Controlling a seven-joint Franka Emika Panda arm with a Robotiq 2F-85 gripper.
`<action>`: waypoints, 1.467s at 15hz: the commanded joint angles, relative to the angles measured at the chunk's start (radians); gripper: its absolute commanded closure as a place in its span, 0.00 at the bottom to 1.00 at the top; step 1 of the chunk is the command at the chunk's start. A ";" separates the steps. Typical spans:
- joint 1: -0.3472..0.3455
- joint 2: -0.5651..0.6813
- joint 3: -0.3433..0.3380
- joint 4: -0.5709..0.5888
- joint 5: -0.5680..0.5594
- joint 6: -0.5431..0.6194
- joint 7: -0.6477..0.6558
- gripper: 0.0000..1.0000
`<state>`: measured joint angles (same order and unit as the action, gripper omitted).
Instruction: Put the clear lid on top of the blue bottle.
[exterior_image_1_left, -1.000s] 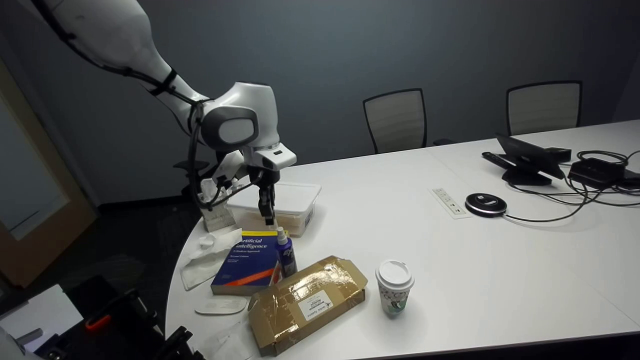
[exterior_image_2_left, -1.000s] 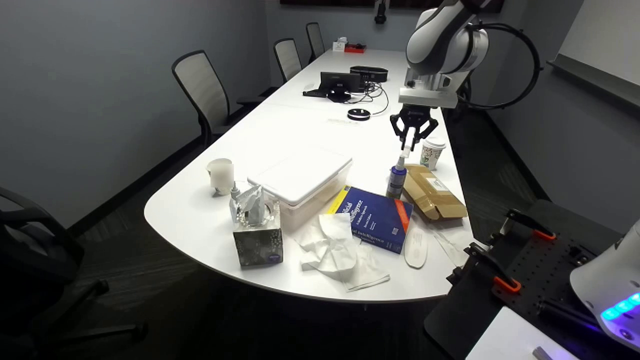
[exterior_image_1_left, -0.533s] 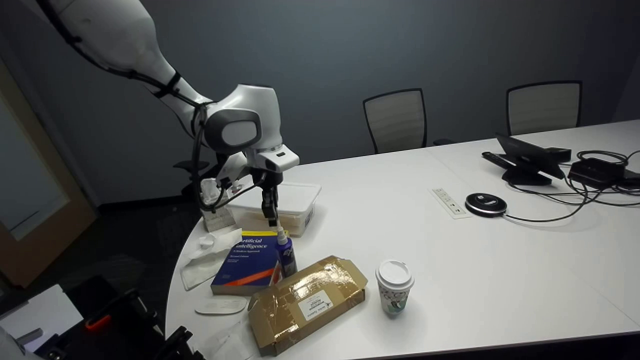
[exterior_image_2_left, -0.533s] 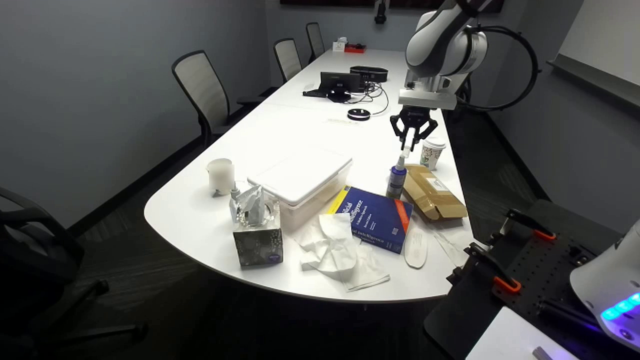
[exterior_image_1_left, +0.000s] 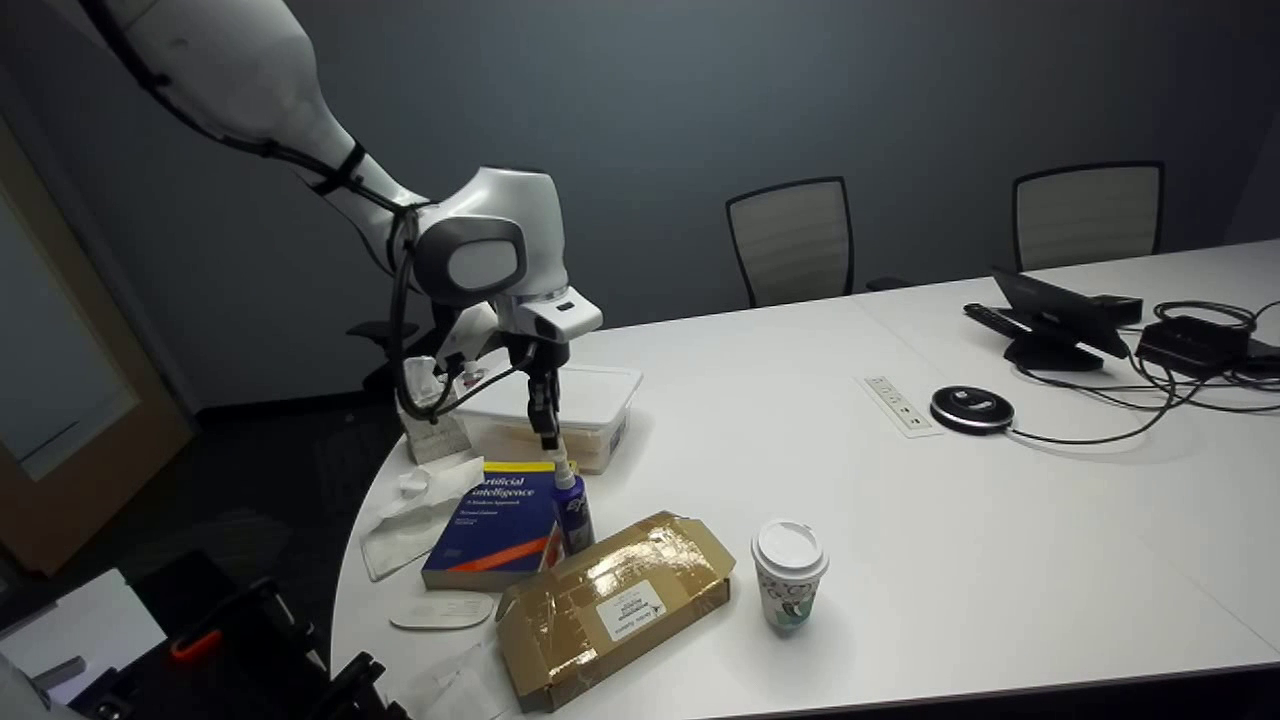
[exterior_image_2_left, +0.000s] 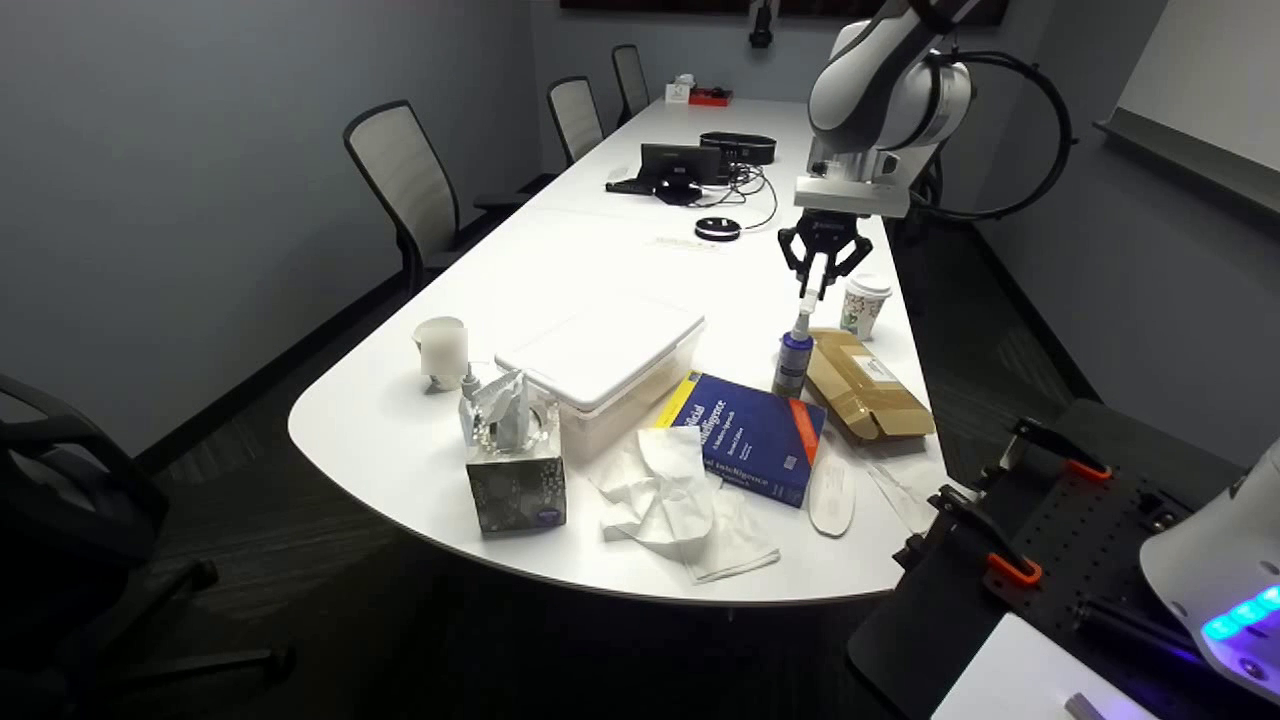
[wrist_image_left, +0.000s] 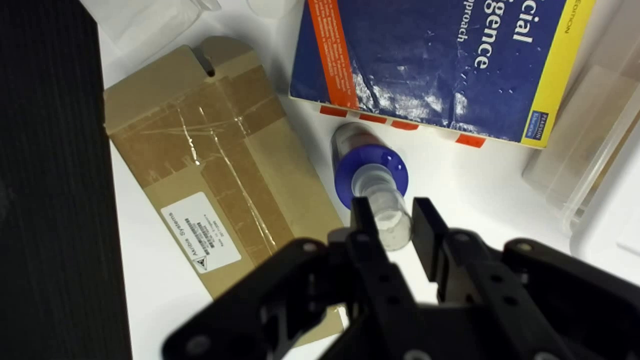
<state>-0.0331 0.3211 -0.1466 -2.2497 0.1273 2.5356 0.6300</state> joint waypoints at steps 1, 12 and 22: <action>-0.010 0.018 0.007 0.013 0.032 0.008 -0.035 0.94; -0.010 0.031 0.009 0.021 0.035 0.006 -0.038 0.94; -0.010 0.036 0.011 0.030 0.048 0.002 -0.056 0.21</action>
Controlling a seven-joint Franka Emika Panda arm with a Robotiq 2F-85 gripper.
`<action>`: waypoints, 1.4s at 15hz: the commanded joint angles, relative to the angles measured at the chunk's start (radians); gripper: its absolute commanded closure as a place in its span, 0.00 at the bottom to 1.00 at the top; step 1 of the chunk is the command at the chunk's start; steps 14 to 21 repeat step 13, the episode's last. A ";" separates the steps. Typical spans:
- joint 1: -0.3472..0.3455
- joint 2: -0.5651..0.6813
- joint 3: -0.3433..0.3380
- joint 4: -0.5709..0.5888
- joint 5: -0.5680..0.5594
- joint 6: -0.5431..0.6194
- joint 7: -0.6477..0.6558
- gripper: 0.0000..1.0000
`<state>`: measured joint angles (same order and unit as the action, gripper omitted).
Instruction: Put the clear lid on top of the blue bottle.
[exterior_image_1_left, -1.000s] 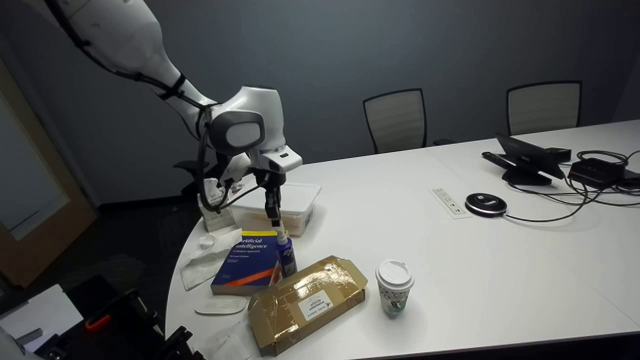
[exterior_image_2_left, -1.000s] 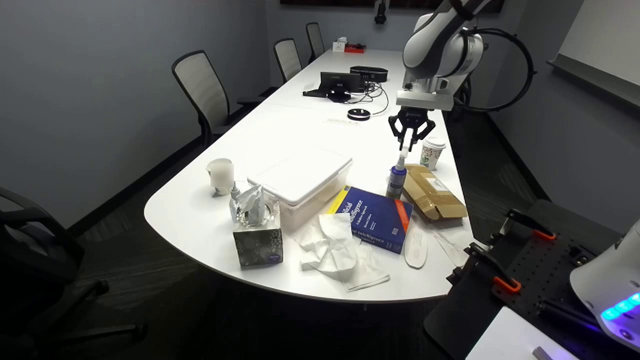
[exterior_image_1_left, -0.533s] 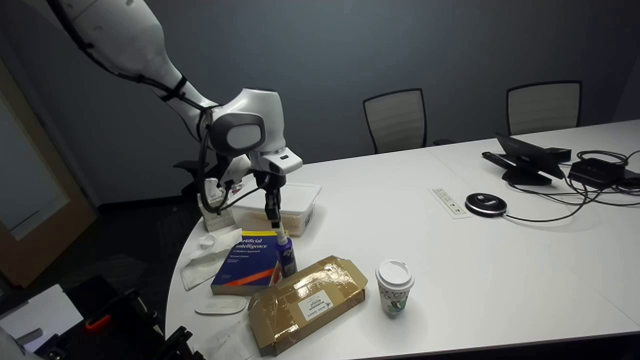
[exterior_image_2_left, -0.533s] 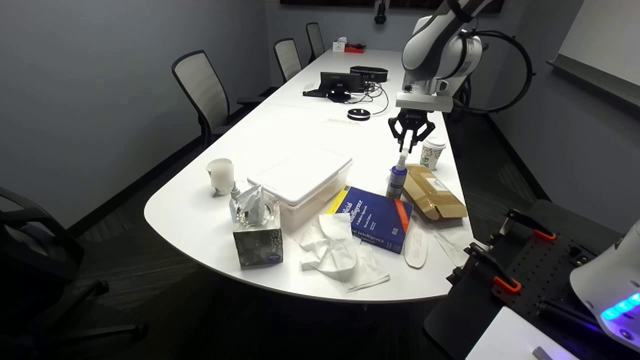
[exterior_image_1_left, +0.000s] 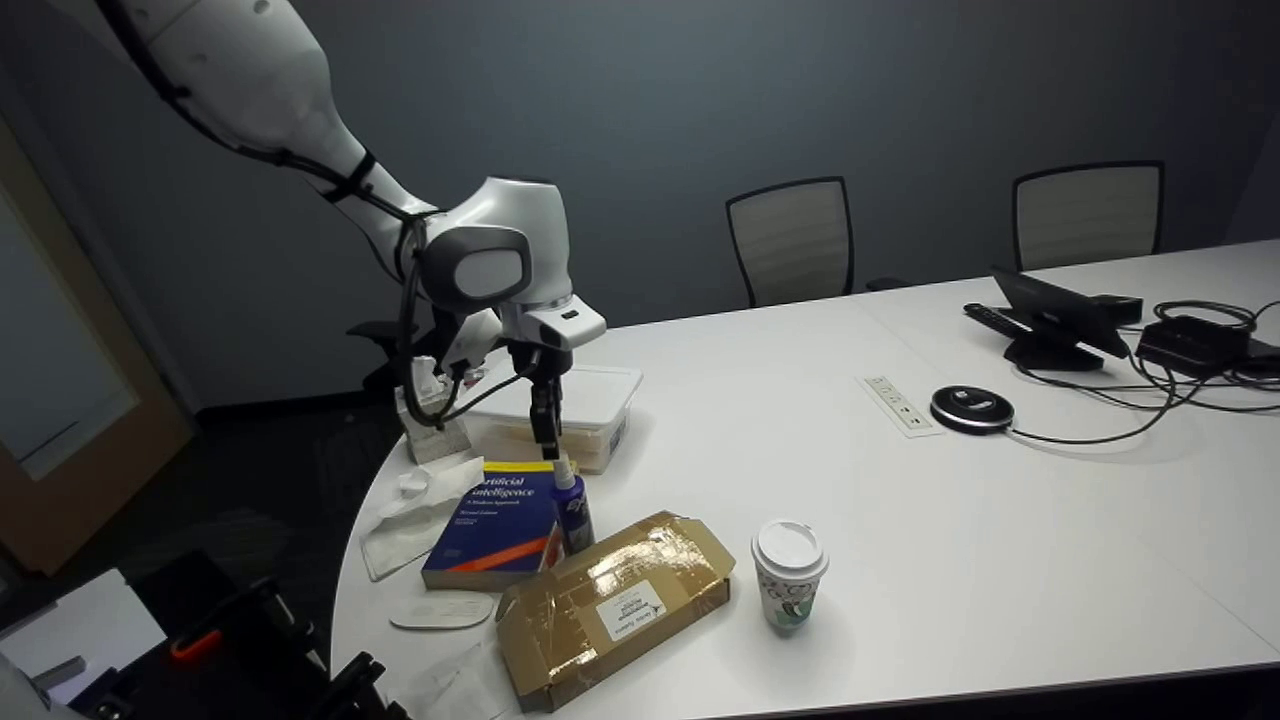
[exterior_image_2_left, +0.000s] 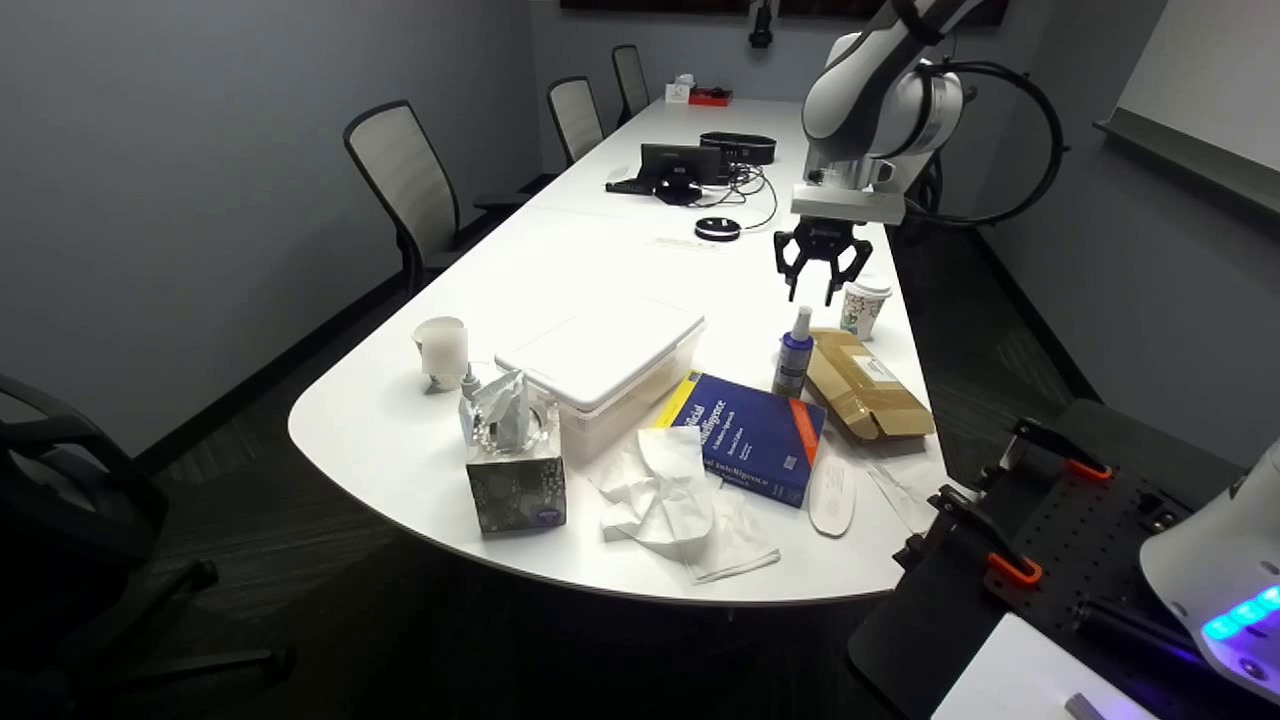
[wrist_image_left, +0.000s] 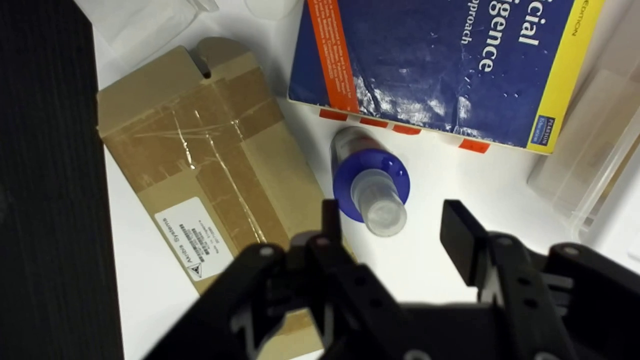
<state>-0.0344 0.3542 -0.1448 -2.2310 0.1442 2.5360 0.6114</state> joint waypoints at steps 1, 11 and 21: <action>-0.008 0.002 0.008 0.012 0.030 0.001 -0.038 0.12; -0.021 -0.013 0.009 0.032 0.052 -0.029 -0.042 0.00; -0.025 -0.008 0.010 0.038 0.062 -0.028 -0.051 0.00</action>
